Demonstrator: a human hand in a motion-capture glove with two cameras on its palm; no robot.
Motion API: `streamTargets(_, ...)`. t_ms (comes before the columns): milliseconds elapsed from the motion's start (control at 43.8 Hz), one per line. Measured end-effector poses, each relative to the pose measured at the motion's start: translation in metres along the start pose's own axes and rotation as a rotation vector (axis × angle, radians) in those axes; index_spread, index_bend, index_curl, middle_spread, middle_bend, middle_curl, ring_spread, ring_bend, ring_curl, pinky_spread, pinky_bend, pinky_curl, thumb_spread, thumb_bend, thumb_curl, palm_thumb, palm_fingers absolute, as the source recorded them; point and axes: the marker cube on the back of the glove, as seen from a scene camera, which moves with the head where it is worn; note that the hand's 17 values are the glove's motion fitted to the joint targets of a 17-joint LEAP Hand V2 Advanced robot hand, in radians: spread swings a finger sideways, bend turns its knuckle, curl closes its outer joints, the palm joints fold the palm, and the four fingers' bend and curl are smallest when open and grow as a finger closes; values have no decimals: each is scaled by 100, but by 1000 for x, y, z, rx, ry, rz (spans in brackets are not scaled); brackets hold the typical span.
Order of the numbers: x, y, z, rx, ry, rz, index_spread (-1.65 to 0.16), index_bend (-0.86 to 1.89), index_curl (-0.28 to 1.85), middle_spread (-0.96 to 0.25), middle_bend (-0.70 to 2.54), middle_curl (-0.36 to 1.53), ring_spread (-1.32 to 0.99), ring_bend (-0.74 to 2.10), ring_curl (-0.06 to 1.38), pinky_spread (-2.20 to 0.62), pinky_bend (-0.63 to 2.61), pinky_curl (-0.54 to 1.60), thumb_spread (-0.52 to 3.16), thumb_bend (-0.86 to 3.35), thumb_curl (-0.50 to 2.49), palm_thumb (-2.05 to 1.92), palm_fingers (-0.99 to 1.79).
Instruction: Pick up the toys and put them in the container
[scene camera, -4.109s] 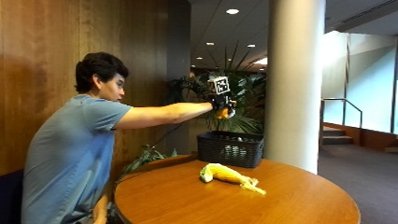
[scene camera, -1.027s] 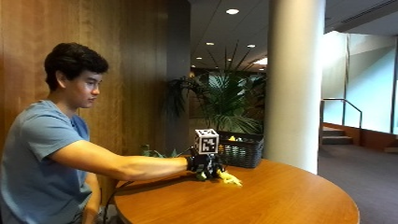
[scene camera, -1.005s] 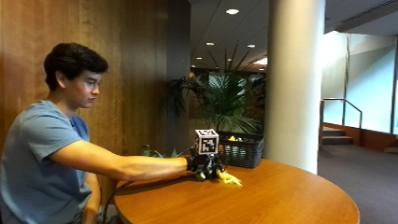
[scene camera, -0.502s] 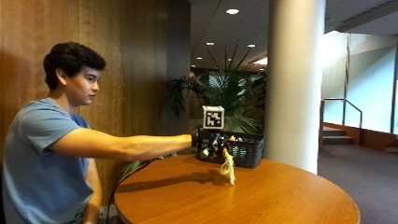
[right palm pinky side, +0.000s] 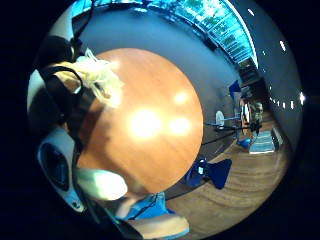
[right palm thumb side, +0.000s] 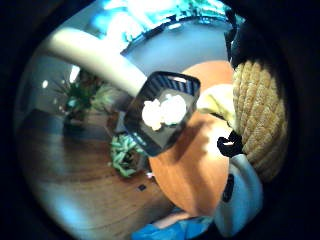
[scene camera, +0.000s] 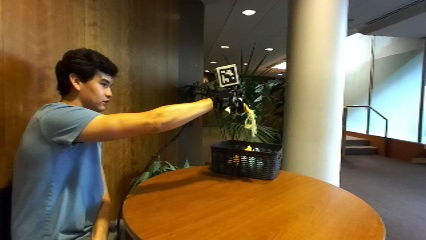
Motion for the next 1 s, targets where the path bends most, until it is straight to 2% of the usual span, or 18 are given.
streamTargets(91, -28, -16, -18, 35, -25, 25, -35, 18, 22, -17, 33, 49, -50, 102, 53, -44, 113, 41, 49, 26, 98, 82, 91)
streamTargets(160, -17, -22, -24, 50, -1, 65, -35, 18, 22, -18, 33, 51, -51, 101, 54, -44, 113, 42, 48, 26, 99, 82, 91)
streamTargets(274, -9, -21, -23, 58, -56, -81, -36, 17, 22, -18, 32, 53, -51, 100, 54, -44, 112, 42, 45, 26, 102, 81, 92)
streamTargets(342, -32, -27, -19, 55, -126, -111, -36, 17, 23, -19, 32, 54, -51, 100, 55, -44, 111, 42, 45, 25, 103, 81, 92)
streamTargets(434, -55, -34, -10, 52, -173, -82, -36, 17, 23, -19, 30, 56, -52, 99, 55, -44, 112, 43, 44, 25, 104, 80, 92)
streamTargets(662, -98, -42, 26, 10, -123, -65, -37, 16, 23, -20, 29, 60, -53, 98, 57, -45, 111, 43, 43, 24, 108, 79, 92)
streamTargets(776, -110, -43, 41, -40, -123, -63, -36, 14, 22, -21, 28, 62, -53, 98, 58, -45, 111, 44, 43, 22, 109, 78, 89)
streamTargets(913, -109, -39, 66, -173, -122, -78, -36, 10, 19, -18, 21, 63, -53, 101, 60, -45, 118, 46, 45, 19, 110, 75, 79)
streamTargets(1005, -133, -49, 83, -224, -173, -29, -34, 7, 17, -8, 8, 57, -50, 104, 61, -45, 131, 49, 58, 8, 106, 59, 63)
